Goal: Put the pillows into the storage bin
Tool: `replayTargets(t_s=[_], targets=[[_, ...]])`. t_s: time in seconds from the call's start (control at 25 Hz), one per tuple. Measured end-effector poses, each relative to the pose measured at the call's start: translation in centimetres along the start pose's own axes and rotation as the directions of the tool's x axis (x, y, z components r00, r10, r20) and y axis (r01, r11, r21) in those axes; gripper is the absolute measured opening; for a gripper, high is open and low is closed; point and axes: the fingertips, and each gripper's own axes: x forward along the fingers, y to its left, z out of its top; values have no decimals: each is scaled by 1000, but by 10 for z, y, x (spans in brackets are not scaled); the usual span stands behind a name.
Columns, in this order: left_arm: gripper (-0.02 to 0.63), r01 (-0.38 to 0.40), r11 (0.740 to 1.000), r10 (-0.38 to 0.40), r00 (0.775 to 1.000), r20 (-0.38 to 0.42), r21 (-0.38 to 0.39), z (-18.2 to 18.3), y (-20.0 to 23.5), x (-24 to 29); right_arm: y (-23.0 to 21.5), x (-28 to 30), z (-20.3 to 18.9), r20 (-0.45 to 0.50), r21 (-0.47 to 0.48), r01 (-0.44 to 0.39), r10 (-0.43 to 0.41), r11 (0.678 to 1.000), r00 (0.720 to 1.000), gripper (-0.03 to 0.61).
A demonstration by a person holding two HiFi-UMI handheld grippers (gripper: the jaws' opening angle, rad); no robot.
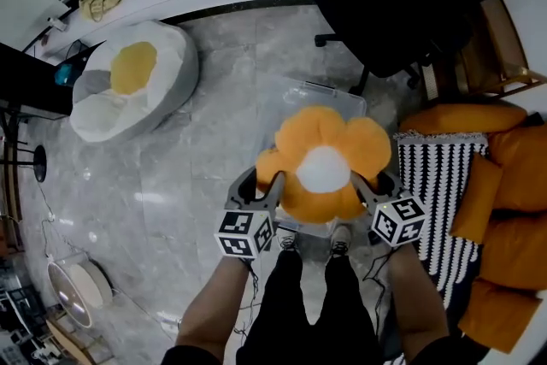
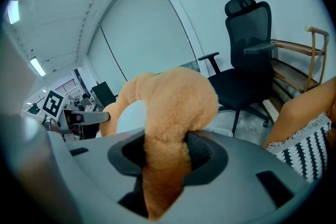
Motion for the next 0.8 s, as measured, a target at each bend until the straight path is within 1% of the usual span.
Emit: replayTargets(t_s=[0.24, 0.48, 0.68, 0.76, 0.8], targets=[[198, -5, 1000, 5, 999, -32, -15, -47, 34, 56, -31, 52, -43, -27, 23, 41, -40, 999, 999, 167], [198, -24, 1000, 23, 998, -56, -18, -96, 69, 103, -60, 111, -87, -51, 23, 64, -63, 998, 997, 173], [199, -55, 998, 54, 995, -80, -17, -131, 93, 127, -76, 148, -119, -80, 14, 74, -73, 997, 994, 195], [201, -63, 998, 62, 994, -88, -9, -140, 101, 134, -83, 161, -127, -92, 17, 87, -86, 996, 992, 211], [202, -69, 998, 68, 993, -91, -5, -144, 106, 138, -87, 168, -131, -99, 22, 97, -94, 995, 991, 229]])
